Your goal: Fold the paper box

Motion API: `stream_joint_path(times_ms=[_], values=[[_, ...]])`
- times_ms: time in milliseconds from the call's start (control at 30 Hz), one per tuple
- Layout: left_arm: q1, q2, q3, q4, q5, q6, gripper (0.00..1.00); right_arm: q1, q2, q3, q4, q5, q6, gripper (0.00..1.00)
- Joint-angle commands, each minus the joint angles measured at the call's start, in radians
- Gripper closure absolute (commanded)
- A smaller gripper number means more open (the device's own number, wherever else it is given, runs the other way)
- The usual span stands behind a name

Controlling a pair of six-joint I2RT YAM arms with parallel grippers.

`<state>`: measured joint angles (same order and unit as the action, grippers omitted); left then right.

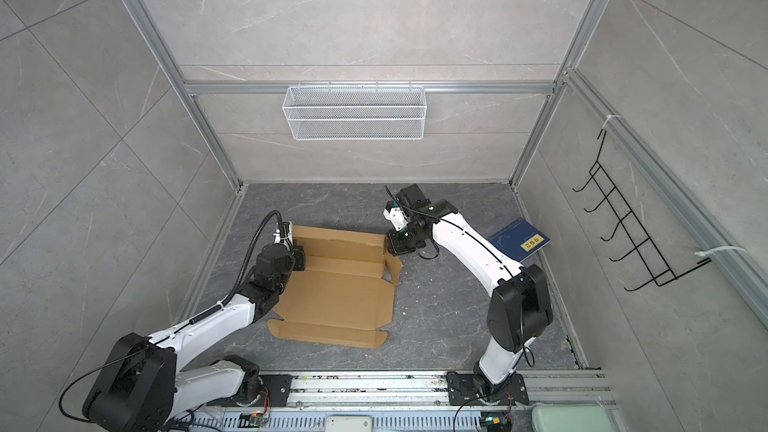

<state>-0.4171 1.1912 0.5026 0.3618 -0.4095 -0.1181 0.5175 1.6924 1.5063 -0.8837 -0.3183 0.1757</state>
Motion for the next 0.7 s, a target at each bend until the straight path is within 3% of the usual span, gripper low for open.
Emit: stream_joint_path(times_ms=[0, 267, 400, 500, 667], values=[[-0.001, -0.021, -0.014, 0.062, -0.032, -0.04, 1.0, 0.013, -0.05, -0.026, 0.058, 0.006, 0.095, 0.89], [-0.004, -0.034, -0.04, 0.068, -0.024, -0.1, 1.0, 0.015, -0.032, -0.038, 0.166, -0.097, 0.234, 0.88], [-0.002, -0.045, -0.052, 0.068, -0.031, -0.11, 1.0, 0.017, -0.019, -0.031, 0.141, -0.043, 0.237, 0.86], [-0.005, -0.038, -0.057, 0.071, -0.028, -0.122, 1.0, 0.022, -0.034, -0.105, 0.231, -0.043, 0.288, 0.85], [-0.004, -0.023, -0.063, 0.074, -0.031, -0.122, 1.0, 0.022, -0.05, -0.165, 0.331, -0.069, 0.273, 0.72]])
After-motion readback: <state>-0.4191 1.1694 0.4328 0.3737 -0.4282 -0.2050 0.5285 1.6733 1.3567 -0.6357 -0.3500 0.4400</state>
